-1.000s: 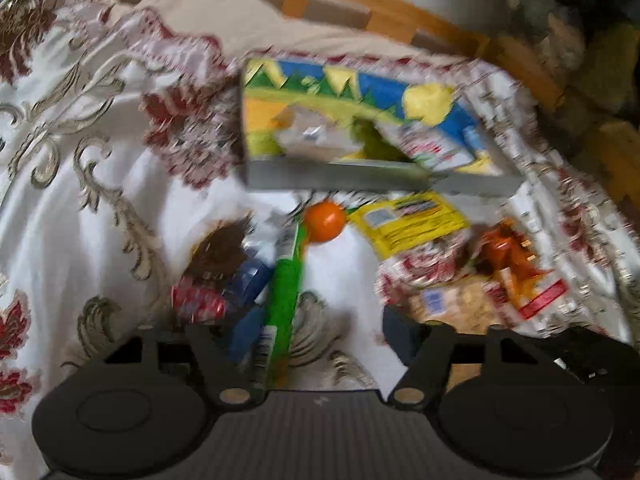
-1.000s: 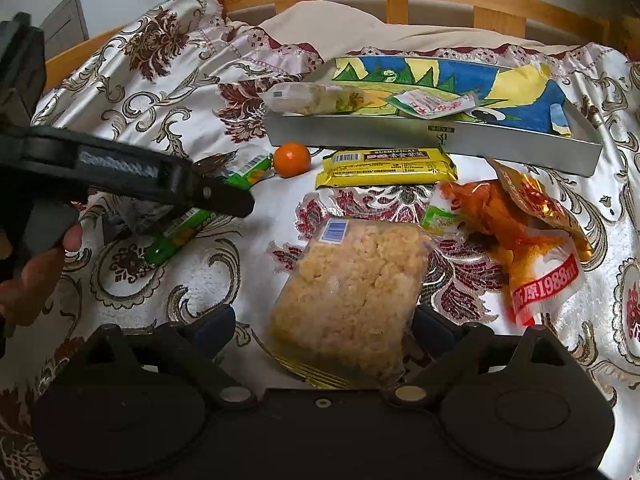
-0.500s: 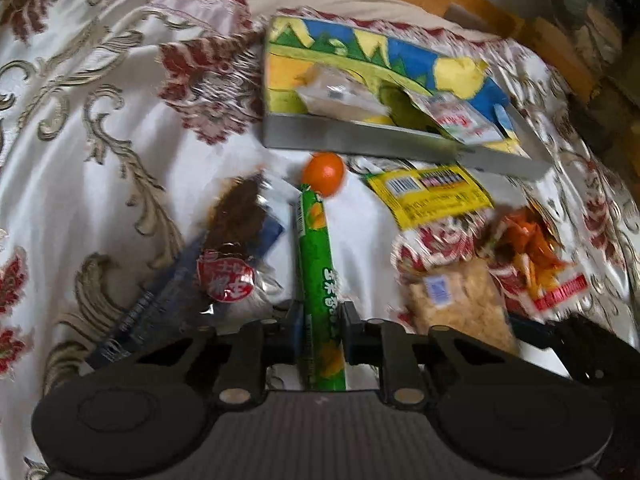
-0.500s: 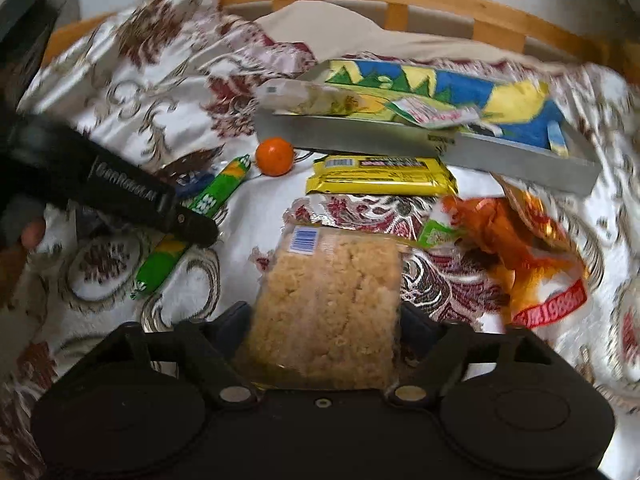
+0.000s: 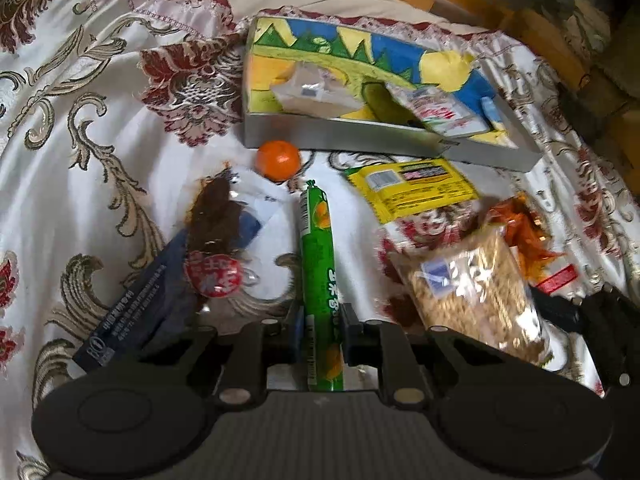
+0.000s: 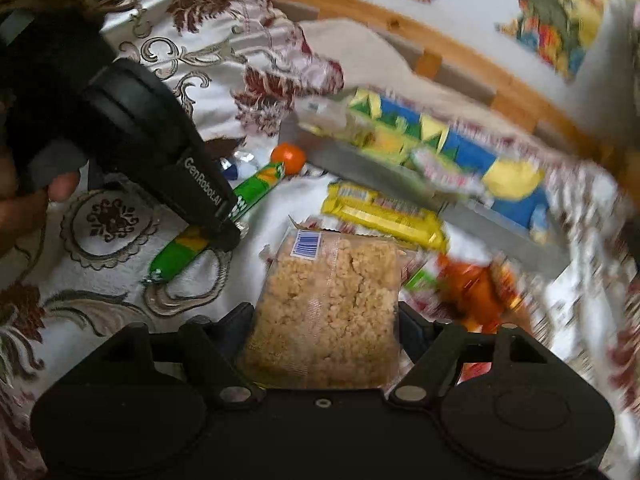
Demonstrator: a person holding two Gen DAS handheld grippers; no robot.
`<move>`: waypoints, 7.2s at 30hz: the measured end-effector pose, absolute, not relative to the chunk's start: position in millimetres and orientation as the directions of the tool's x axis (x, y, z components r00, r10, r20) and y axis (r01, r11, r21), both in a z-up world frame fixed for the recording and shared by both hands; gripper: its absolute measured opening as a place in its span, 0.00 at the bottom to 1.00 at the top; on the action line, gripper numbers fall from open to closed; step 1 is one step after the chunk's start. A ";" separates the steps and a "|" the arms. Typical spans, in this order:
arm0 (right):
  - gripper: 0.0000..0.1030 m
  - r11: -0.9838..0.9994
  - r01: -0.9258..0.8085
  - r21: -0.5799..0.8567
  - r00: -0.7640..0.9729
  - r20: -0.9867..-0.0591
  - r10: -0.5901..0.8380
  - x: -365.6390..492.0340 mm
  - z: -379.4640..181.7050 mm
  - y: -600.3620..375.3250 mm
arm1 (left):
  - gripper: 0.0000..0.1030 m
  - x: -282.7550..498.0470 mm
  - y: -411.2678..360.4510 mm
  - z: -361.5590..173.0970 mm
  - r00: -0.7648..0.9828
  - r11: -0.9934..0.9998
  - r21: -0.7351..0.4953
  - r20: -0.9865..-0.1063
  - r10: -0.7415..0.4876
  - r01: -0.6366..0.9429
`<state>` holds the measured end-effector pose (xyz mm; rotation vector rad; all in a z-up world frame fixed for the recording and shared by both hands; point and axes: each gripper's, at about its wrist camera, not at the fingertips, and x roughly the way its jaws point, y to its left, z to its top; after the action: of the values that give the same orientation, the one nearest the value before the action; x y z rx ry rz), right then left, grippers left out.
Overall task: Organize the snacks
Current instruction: 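Grasp green sausage stick with left tool while right tool grasps rice-crispy square, then carry both snacks over the grey tray and release them inside, then lift both tools away from the tray back over the remaining snacks, then lower left tool onto blue stick packet while right tool approaches brown jerky packet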
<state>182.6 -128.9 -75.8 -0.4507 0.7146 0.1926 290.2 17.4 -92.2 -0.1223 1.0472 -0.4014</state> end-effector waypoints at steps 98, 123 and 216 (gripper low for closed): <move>0.99 0.986 -0.106 -0.125 0.975 -0.207 0.079 166.9 65.5 -281.7 | 0.99 223.0 -37.7 49.7 0.911 0.985 -0.120 -0.379 -0.163 0.126; 0.99 0.994 -0.110 0.016 0.962 -0.250 0.110 36.3 65.5 -249.2 | 1.00 83.1 6.2 28.0 0.917 0.998 -0.024 -0.394 -0.069 0.065; 0.52 0.909 -0.404 0.099 0.579 -0.742 0.338 241.3 -67.7 -103.4 | 1.00 255.8 118.3 -48.9 0.624 0.995 -0.098 -0.778 -0.073 -0.005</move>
<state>241.3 -103.4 -67.7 -0.0839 0.8484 0.4344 255.8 118.3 -48.9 -0.0937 0.8960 -0.0388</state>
